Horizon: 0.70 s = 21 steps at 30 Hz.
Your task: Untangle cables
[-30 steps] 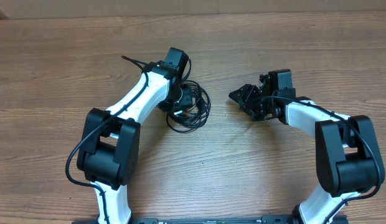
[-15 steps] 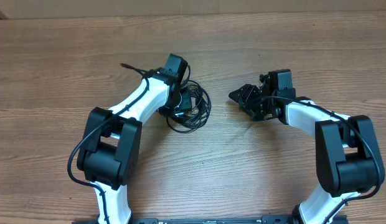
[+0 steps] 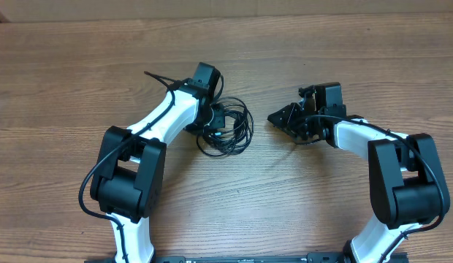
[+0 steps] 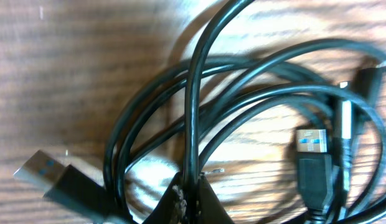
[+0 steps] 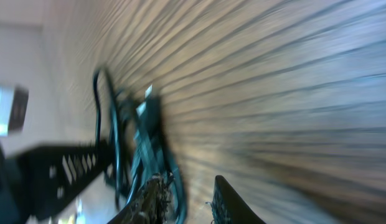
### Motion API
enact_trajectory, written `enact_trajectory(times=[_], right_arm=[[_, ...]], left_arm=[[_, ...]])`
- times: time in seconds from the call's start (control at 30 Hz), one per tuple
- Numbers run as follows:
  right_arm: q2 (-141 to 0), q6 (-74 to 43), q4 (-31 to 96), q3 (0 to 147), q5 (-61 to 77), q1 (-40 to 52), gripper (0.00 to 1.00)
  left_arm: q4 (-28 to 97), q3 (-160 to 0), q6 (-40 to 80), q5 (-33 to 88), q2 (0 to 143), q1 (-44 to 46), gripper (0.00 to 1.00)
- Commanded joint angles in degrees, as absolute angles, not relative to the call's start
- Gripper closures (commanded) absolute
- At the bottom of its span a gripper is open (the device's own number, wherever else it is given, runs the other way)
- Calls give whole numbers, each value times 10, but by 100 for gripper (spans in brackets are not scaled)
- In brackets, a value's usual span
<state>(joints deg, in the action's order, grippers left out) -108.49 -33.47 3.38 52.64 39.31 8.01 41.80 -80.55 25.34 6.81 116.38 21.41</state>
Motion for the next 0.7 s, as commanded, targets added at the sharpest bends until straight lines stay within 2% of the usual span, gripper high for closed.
enact_trajectory(times=[0.0, 0.3, 0.43, 0.5, 0.53, 0.57, 0.63, 0.67], right_arm=[[-1091, -280, 32, 521, 475, 86, 73], [-1091, -287, 89, 521, 524, 127, 67], [-1091, -332, 91, 521, 514, 159, 67], [-1091, -366, 92, 521, 491, 176, 67], [-1091, -383, 92, 521, 476, 184, 67], [-1091, -394, 92, 521, 465, 190, 67], [-1091, -421, 92, 521, 434, 205, 69], [-1091, -431, 92, 521, 423, 210, 72]], left_arm=[[411, -825, 250, 71, 1165, 216, 92], [397, -822, 314, 68, 1167, 217, 93], [392, -821, 340, 60, 1174, 217, 91], [389, -821, 343, 60, 1180, 218, 80], [389, -821, 343, 60, 1186, 218, 66], [390, -821, 343, 60, 1190, 218, 59], [392, -821, 343, 60, 1204, 218, 53], [392, -821, 338, 60, 1210, 218, 53]])
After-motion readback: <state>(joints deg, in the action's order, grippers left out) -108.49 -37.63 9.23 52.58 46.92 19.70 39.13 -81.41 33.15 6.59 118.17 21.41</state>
